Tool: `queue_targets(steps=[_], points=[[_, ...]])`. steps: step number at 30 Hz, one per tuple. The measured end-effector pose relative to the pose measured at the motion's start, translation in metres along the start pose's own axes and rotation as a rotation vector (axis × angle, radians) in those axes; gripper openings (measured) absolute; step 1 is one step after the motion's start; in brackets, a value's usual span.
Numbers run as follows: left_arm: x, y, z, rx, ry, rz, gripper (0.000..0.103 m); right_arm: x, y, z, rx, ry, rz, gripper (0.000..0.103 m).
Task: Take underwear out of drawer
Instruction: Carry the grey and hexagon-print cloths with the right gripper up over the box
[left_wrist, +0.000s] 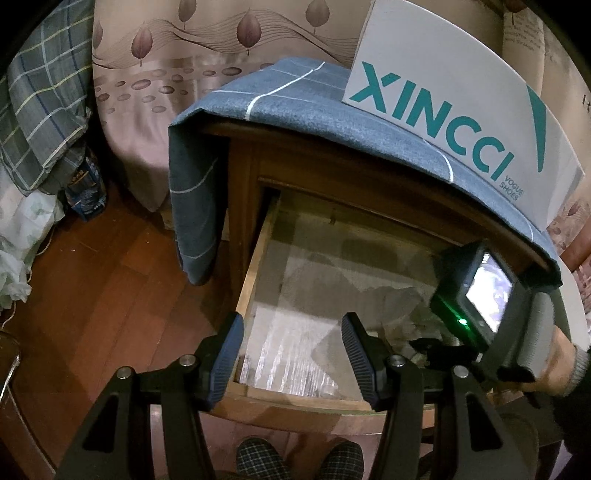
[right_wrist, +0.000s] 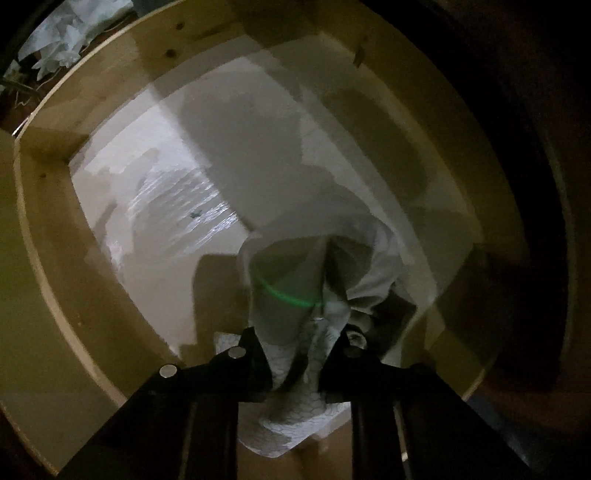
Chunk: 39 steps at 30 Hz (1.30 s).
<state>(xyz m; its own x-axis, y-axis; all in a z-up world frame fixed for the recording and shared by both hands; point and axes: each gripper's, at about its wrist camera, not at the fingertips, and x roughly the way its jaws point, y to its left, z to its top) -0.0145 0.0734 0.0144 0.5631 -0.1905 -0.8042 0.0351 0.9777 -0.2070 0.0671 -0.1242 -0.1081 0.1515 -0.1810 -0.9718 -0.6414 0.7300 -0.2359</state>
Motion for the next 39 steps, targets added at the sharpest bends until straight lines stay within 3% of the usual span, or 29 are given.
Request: queue_targets(steps=[10,18,26,39], points=[[-0.002,-0.004,-0.002,0.027,-0.004,0.036,0.057,-0.062,0.019,-0.025,0.09,-0.121,-0.031,0.014],[-0.003,-0.007,-0.003,0.05,-0.009,0.076,0.057,-0.122,0.01,-0.046,0.255,-0.23,0.037,0.014],[-0.001,-0.011,-0.005,0.086,-0.004,0.092,0.057,-0.16,-0.005,-0.07,0.473,-0.323,0.185,0.013],[-0.002,-0.01,-0.005,0.082,-0.006,0.09,0.057,-0.253,-0.029,-0.094,0.593,-0.498,0.181,0.013]])
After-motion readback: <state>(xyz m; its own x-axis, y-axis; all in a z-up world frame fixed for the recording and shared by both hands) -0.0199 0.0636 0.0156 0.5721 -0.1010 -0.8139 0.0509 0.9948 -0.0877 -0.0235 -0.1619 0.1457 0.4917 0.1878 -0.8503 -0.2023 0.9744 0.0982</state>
